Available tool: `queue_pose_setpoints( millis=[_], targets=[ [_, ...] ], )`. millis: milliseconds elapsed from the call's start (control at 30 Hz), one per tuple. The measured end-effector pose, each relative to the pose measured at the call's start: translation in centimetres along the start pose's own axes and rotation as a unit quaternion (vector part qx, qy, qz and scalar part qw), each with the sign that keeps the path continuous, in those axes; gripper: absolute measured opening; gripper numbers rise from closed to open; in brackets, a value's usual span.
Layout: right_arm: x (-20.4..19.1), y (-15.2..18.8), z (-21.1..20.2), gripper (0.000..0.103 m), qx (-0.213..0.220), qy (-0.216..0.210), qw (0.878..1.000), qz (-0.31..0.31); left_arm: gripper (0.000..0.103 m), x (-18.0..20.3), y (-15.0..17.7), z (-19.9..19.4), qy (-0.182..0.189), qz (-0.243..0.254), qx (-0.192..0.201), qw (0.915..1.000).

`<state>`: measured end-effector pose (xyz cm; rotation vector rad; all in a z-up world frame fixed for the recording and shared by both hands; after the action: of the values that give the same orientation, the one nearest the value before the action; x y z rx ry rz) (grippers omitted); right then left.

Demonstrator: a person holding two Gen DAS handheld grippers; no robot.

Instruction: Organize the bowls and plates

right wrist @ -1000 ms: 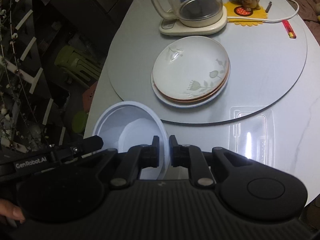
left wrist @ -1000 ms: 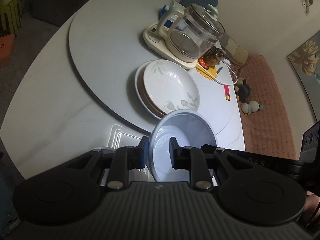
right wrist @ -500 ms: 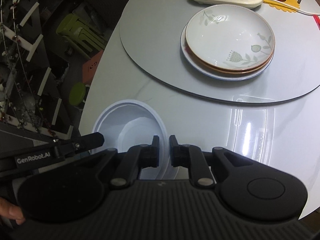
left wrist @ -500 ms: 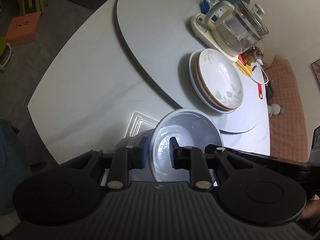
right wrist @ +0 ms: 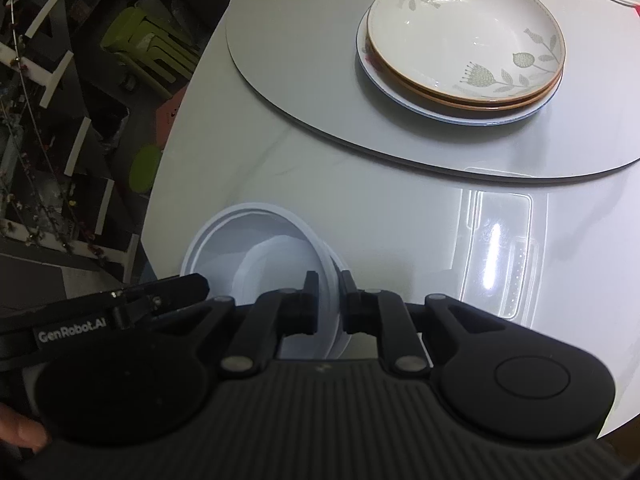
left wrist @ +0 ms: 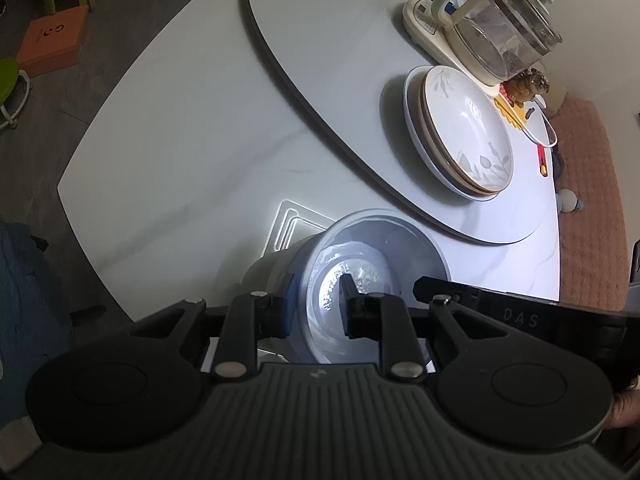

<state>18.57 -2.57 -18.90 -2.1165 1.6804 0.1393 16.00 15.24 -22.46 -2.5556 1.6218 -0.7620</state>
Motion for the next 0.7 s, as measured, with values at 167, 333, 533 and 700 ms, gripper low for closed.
queue_pose_setpoints(
  millis=[167,333,533,700],
  targets=[
    [0.3,-0.4,-0.4,0.026,0.007,-0.013,1.000,0.010,0.045,-0.3,0.0,-0.3,0.005,-0.008,0.002,1.0000],
    [0.6,-1.0,-0.6,0.045,0.013,-0.014,1.000,0.015,0.046,-0.9,-0.2,-0.2,0.011,-0.019,0.008,0.9997],
    [0.9,-1.3,-0.9,0.046,0.023,-0.012,0.999,0.021,0.048,-1.7,0.0,1.1,0.032,-0.028,-0.003,0.9991],
    [1.0,-0.4,0.0,0.046,0.024,-0.003,0.999,0.048,0.049,-2.3,0.2,2.3,0.050,-0.012,-0.016,0.9985]
  ],
)
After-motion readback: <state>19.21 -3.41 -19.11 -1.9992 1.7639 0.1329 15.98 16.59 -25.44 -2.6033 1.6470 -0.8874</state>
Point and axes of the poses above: each gripper's, at about its wrist camera, not at the fingertips, and z roughly the way its jaws point, x to its right, y to its underside, the point moved 5 cm from there along z, roughly the way its jaws point, and after that the axes turned 2 degrees about x, right-handed, at the moved point
